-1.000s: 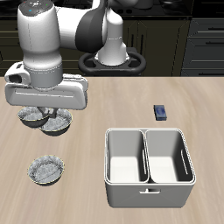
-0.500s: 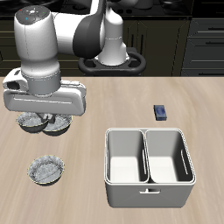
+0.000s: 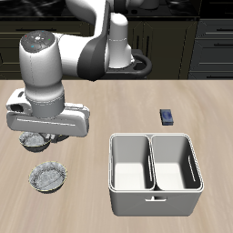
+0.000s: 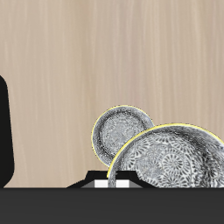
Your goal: Stack the smallest bowl on the middle-sized bowl
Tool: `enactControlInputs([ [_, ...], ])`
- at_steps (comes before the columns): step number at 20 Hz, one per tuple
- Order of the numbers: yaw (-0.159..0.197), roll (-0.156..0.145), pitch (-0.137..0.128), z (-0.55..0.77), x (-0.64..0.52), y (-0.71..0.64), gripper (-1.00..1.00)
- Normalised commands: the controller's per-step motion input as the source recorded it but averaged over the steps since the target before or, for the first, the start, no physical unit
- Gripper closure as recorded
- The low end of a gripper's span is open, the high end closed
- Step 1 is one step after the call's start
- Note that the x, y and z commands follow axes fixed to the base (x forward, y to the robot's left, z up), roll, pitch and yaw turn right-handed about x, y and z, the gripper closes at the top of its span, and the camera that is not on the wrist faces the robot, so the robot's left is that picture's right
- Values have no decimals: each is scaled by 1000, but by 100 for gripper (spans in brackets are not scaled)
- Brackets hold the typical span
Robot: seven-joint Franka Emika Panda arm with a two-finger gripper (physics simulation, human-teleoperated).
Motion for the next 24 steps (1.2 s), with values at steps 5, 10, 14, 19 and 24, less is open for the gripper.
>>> enactControlInputs([
  [5,2,-1,24,-262,87,88,100],
  [10,3,-1,4,-104,60,62,100],
  [14,0,-19,37,-273,223,74,100],
  [19,9,-26,30,-280,145,-3,100],
  [24,14,-25,43,-316,41,-15,100],
])
